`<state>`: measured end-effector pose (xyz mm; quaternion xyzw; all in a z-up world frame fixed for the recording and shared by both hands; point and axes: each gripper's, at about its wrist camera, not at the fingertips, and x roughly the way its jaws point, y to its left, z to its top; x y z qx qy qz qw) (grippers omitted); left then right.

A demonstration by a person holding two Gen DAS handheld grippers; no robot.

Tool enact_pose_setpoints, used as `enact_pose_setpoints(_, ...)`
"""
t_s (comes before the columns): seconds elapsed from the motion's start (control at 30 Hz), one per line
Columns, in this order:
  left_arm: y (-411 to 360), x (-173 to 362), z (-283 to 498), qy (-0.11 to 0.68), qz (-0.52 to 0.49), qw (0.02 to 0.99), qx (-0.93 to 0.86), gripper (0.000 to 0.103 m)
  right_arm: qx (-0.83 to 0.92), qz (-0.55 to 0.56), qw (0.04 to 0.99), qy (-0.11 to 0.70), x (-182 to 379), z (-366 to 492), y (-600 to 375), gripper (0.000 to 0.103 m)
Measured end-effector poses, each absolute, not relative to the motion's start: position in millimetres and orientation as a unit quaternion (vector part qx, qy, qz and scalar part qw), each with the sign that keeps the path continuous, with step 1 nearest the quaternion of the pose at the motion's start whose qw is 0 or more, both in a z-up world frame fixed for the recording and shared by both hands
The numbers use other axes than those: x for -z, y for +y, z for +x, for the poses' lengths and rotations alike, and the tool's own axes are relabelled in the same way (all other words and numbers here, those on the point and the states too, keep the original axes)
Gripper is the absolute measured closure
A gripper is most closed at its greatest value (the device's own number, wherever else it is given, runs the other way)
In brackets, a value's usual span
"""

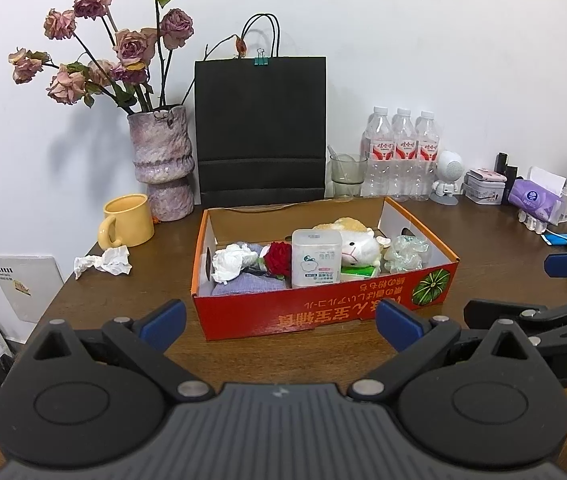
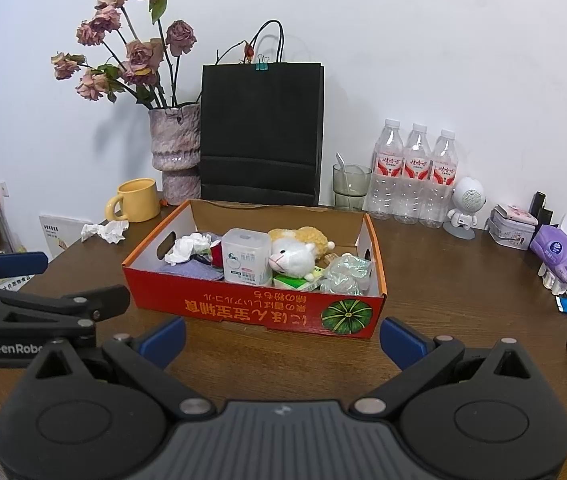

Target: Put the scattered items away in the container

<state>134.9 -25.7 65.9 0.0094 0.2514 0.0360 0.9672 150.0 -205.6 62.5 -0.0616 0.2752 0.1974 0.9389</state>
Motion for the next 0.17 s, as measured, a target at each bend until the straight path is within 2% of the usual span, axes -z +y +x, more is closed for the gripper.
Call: enact_pose_setpoints(0.17, -24.5, -61.3, 137.9, 0.257, 0.0, 0.966, -0.028, 0.0, -0.199, -0.06, 0.938, 0.276, -60.8, 150.3, -206.3, 0.0)
